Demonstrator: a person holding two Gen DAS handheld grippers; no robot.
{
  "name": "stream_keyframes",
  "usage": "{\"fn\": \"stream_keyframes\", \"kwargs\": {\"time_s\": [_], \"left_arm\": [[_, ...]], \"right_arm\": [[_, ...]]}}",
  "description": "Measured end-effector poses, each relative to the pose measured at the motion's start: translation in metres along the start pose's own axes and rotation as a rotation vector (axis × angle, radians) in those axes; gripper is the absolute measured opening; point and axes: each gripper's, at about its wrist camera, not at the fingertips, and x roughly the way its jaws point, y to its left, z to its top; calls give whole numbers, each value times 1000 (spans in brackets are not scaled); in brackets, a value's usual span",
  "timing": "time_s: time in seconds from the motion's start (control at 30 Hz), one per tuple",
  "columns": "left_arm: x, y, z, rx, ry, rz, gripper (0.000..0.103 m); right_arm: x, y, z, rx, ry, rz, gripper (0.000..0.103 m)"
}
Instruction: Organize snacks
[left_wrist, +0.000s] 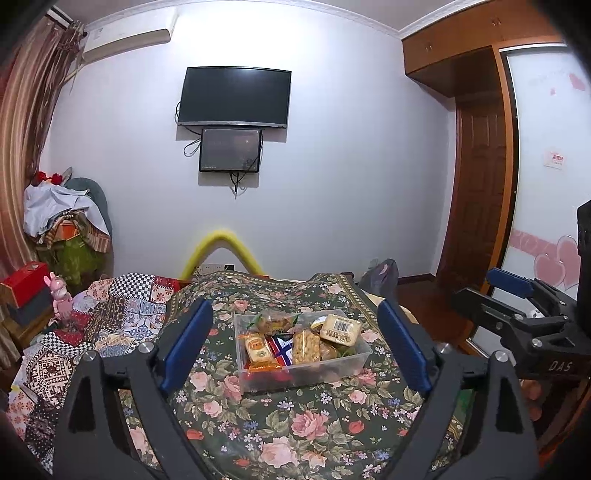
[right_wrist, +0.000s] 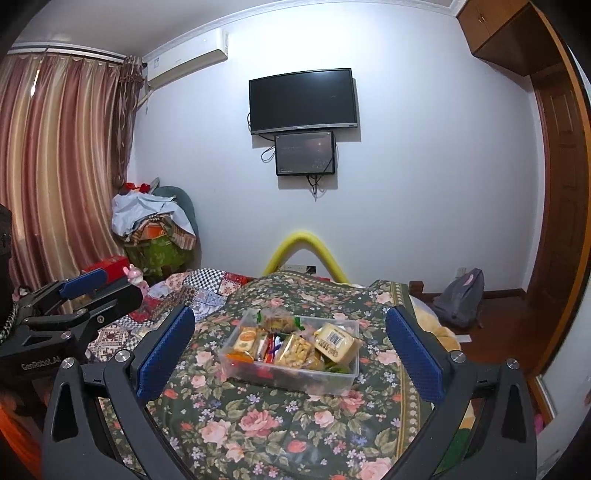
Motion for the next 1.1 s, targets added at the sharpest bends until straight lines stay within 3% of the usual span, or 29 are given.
{"fn": "stream_keyframes", "kwargs": {"time_s": [1.1], "left_arm": [[6,-2,-7,-3,4,-3,101]], "right_arm": [[-5,-1,2,7,-10,-58,103]]}}
